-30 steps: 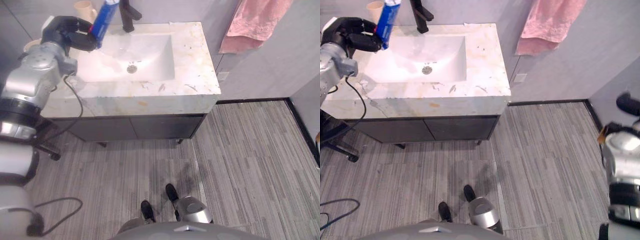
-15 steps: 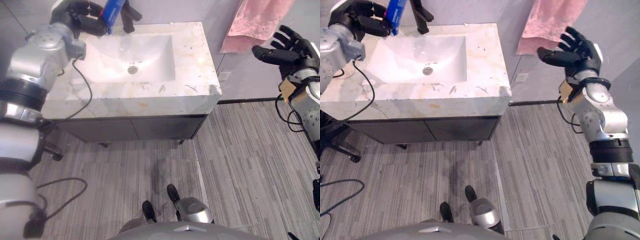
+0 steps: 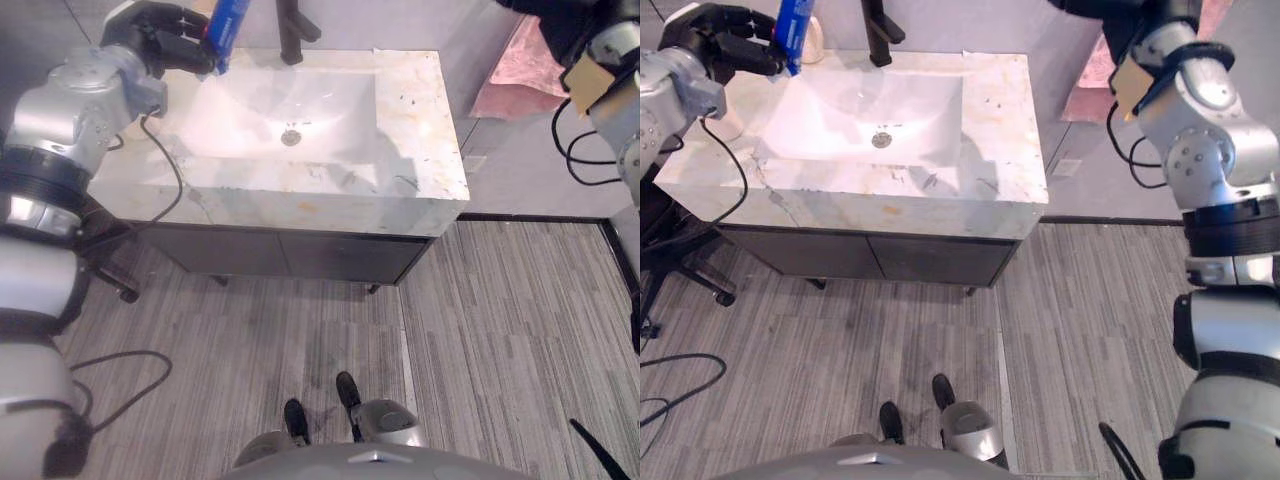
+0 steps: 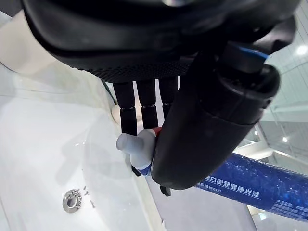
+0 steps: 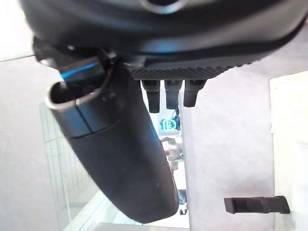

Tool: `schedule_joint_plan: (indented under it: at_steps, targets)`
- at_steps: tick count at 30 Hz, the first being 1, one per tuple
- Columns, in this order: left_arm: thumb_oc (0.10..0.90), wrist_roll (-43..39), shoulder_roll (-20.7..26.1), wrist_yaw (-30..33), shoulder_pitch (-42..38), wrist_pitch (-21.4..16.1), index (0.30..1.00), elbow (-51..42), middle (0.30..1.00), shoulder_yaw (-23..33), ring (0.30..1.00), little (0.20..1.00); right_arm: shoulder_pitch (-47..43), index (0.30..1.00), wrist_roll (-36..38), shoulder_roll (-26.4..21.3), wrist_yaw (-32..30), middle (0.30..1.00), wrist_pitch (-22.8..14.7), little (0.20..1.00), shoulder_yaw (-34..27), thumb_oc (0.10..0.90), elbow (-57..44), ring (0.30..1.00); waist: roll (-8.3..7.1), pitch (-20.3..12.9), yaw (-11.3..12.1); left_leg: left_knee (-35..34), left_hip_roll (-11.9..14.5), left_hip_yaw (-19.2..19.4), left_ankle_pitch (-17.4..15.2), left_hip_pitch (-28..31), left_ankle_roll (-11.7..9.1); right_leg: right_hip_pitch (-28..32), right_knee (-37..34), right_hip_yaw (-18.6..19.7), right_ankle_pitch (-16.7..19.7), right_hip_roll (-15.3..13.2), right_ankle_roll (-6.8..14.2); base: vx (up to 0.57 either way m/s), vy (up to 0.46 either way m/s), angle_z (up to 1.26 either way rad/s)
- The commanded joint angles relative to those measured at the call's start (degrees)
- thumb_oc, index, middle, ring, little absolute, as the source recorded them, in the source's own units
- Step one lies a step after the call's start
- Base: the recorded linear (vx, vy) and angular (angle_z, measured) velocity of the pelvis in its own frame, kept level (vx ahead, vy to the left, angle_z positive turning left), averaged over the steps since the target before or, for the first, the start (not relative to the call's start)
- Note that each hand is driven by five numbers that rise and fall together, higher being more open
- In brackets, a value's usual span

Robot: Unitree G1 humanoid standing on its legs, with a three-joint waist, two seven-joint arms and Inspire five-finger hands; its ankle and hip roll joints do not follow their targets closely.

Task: Organize the bathroom.

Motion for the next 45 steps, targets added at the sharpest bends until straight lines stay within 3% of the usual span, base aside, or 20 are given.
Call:
schedule_joint_plan:
  at_steps: [1,13,22,45]
  targets:
    - [0.400,-2.44,0.31,0.09,-12.60,-8.55,0.300,1.91,0.300,-2.87,0.300,0.300,-5.32,0.900,3.98,-2.57,0.75,0.900,-6.41,0.900,0.23,0.800,3.11,0.900,-0.93,-11.14,1.73,-0.05,-0.15,0.42,-4.32,0.97,0.00,1.96,-0.21,-4.36,-5.02,0.20,4.78,0.02,-0.015,0.04]
    - [0.400,-4.75,-3.52,1.88,-12.88,-11.43,0.300,-0.42,0.300,-3.09,0.300,0.300,-5.90,0.900,14.75,7.95,0.14,0.900,-1.15,0.900,3.01,0.800,5.51,0.900,-0.98,-12.62,3.68,-0.05,0.05,-0.43,-4.00,1.05,-0.16,2.76,-0.54,-5.89,-5.35,-0.09,4.57,0.01,0.000,0.00]
    - [0.400,-4.77,-7.09,1.88,-12.27,-11.38,0.300,-0.59,0.300,-4.03,0.300,0.300,-8.29,0.900,13.06,14.84,0.95,0.900,-2.29,0.900,6.98,0.800,8.88,0.900,-1.06,-13.30,5.01,-0.05,0.29,-1.00,-3.05,0.95,-0.33,3.17,-0.57,-6.81,-5.12,-0.14,4.39,0.00,-0.009,0.05]
    - [0.400,-4.82,-10.31,-2.50,-9.66,-6.05,0.300,1.84,0.300,-4.07,0.300,0.300,-11.34,0.900,9.93,18.76,3.75,0.900,-4.72,0.900,8.41,0.800,11.57,0.900,-0.73,-13.38,5.51,-0.05,0.47,-1.92,-2.79,1.93,-0.18,4.31,-0.57,-6.86,-5.40,-0.02,4.43,0.00,-0.001,0.00]
